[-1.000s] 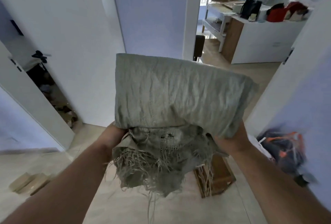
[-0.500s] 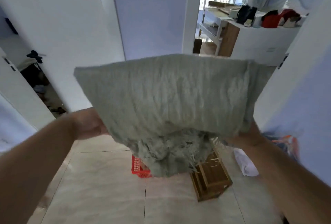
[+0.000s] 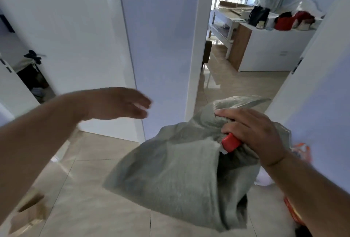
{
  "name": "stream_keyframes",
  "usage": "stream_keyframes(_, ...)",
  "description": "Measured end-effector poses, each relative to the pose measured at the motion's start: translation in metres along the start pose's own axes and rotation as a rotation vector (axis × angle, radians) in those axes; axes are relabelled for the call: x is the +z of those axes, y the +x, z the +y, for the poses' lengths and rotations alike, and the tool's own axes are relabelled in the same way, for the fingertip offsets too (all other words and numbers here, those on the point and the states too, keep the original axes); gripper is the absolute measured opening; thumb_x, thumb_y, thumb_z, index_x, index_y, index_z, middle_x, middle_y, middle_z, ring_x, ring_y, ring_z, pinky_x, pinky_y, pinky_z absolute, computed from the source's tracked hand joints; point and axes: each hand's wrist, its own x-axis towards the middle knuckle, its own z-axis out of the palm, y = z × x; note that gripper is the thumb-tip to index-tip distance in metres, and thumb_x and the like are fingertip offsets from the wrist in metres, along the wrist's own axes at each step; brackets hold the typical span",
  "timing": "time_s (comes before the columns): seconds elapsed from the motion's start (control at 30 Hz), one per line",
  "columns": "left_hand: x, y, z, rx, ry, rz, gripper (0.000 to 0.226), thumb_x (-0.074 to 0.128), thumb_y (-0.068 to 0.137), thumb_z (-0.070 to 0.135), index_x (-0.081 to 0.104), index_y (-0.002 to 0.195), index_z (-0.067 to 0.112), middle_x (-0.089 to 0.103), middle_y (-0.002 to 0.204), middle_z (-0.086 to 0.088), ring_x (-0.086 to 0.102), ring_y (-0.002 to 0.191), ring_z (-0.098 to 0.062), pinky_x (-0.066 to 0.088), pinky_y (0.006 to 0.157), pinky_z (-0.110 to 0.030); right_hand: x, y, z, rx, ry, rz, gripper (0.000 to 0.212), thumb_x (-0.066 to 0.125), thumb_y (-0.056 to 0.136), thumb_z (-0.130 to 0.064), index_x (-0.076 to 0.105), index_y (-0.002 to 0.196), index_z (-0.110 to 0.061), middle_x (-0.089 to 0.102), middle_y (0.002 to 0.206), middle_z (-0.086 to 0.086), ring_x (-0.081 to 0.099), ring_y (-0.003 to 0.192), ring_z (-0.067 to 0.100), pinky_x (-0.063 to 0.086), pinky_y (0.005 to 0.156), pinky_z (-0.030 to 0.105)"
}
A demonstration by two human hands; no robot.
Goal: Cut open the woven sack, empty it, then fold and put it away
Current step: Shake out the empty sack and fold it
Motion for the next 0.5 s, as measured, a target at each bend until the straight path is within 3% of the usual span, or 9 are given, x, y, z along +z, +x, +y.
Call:
stream_keyframes(0.07, 0.028, 0.007, 0.024, 0.153, -0.094, -0.118, 0.088, 0.087, 0.062, 0.067, 0.050, 0.141, 0.052, 0.052, 0.144, 0.035, 0.049, 0.133, 0.009, 0.037, 0.117, -0.031, 0.005, 0.004, -0.007, 0.007, 0.056, 0.004, 0.030, 0.064, 0.099, -0.031, 0.073, 0.086, -0.005, 0.076, 0.116, 0.022, 0.075, 0.098, 0.033, 0.059, 0.081, 0.044)
stream_keyframes(0.13, 0.073, 0.016, 0.047, 0.312, -0.040, -0.240, 0.113, 0.093, 0.062, 0.057, 0.029, 0.155, 0.049, 0.041, 0.155, 0.030, 0.042, 0.142, 0.002, 0.036, 0.120, -0.035, 0.012, 0.006, -0.015, 0.067, 0.192, 0.032, 0.038, 0.057, 0.104, -0.041, 0.070, 0.091, -0.008, 0.074, 0.118, 0.021, 0.073, 0.104, 0.031, 0.059, 0.086, 0.043)
stream_keyframes(0.23, 0.117, 0.036, 0.052, 0.440, -0.318, -0.170, 0.121, 0.098, 0.065, 0.029, 0.022, 0.158, 0.037, 0.050, 0.152, 0.014, 0.051, 0.140, -0.009, 0.046, 0.116, -0.041, 0.030, -0.003, -0.015, 0.234, 0.390, 0.045, 0.055, 0.051, 0.105, -0.052, 0.073, 0.091, -0.003, 0.072, 0.123, 0.011, 0.071, 0.113, 0.024, 0.056, 0.097, 0.041)
stream_keyframes(0.33, 0.128, 0.046, 0.047, 0.473, -0.490, -0.097, 0.116, 0.100, 0.062, 0.035, 0.032, 0.156, 0.027, 0.057, 0.147, -0.002, 0.057, 0.136, -0.028, 0.048, 0.110, -0.055, 0.043, 0.003, -0.012, 0.719, 0.836, -0.098, 0.048, 0.072, 0.087, -0.062, 0.081, 0.100, -0.016, 0.079, 0.117, 0.003, 0.075, 0.107, 0.016, 0.059, 0.096, 0.043)
stream_keyframes(0.37, 0.129, 0.047, 0.046, 0.472, -0.492, -0.105, 0.108, 0.099, 0.064, 0.032, 0.038, 0.153, 0.025, 0.060, 0.144, -0.004, 0.059, 0.134, -0.029, 0.049, 0.109, -0.055, 0.042, 0.006, -0.017, 0.730, 0.857, -0.082, 0.039, 0.077, 0.083, -0.055, 0.082, 0.092, -0.018, 0.081, 0.108, 0.003, 0.077, 0.099, 0.013, 0.061, 0.089, 0.036)
stream_keyframes(0.43, 0.130, 0.048, 0.045, 0.453, -0.462, -0.179, 0.080, 0.095, 0.071, 0.019, 0.055, 0.140, 0.023, 0.069, 0.133, -0.001, 0.065, 0.127, -0.023, 0.051, 0.108, -0.048, 0.035, 0.010, -0.032, 0.502, 0.669, 0.067, 0.030, 0.072, 0.089, -0.042, 0.078, 0.086, -0.013, 0.080, 0.105, 0.008, 0.077, 0.097, 0.015, 0.060, 0.082, 0.031)
stream_keyframes(0.5, 0.131, 0.049, 0.038, 0.382, -0.375, -0.173, 0.049, 0.093, 0.075, 0.016, 0.070, 0.114, 0.034, 0.077, 0.109, 0.019, 0.070, 0.107, 0.000, 0.054, 0.096, -0.022, 0.023, 0.009, -0.047, 0.175, 0.424, 0.097, 0.039, 0.056, 0.103, -0.037, 0.073, 0.092, -0.004, 0.076, 0.117, 0.017, 0.074, 0.107, 0.022, 0.058, 0.087, 0.034)
